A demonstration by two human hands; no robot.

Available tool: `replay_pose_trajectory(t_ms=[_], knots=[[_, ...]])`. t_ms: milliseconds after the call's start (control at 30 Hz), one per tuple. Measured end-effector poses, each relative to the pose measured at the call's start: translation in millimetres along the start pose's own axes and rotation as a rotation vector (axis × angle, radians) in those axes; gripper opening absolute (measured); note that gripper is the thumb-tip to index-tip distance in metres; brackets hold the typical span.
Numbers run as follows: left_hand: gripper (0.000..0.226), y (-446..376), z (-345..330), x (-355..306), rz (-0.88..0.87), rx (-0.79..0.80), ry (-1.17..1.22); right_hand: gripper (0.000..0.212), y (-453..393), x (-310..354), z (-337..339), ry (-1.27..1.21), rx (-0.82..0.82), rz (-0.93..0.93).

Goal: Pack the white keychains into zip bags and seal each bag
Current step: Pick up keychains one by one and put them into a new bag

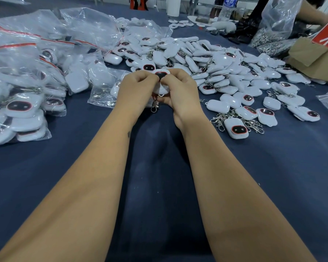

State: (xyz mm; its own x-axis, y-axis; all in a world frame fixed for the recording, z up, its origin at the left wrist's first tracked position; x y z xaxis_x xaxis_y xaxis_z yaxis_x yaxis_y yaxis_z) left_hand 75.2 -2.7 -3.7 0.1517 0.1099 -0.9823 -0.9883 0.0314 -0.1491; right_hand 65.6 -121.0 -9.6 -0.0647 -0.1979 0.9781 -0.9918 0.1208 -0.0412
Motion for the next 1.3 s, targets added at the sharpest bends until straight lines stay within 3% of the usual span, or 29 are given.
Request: replay_pose_trajectory(t_ms=[300,633,967,1133,1300], knots=[[0.031,1,0,-1,0.002,-0.005,0.032,0.011,2,1,-1,0.009,0.023,0.009],[0.019,-2,0,1,-0.011,0.002,0.043,0.018,5,2,-1,-0.094,0.03,-0.025],[0.017,-5,1,3,-0.038,-0.044,-0.047,0.016,3,1,-3,-0.058,0.018,-0.046],[0.024,-1,4,3,0.001,-0.09,0.024,0.012,2,1,3,-0.063,-0.085,-0.014],[0.022,-1,13,1,-0.041,-0.175,-0.279,0.013,3,8,11,-0.356,-0.119,0.029]])
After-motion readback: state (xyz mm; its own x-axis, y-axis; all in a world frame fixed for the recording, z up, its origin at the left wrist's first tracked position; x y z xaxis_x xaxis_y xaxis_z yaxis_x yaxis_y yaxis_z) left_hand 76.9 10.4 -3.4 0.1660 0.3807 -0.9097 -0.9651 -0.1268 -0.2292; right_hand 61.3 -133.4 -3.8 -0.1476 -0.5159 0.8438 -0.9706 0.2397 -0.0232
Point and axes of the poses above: each hand's wrist, its own y-axis away from the middle knuckle, its own z-axis out of the back of the hand, x = y × z, the point moved 7 cm from there along -y, towards the middle knuckle, and after that the axes turned 4 degrees about x, right-handed, at the moved point
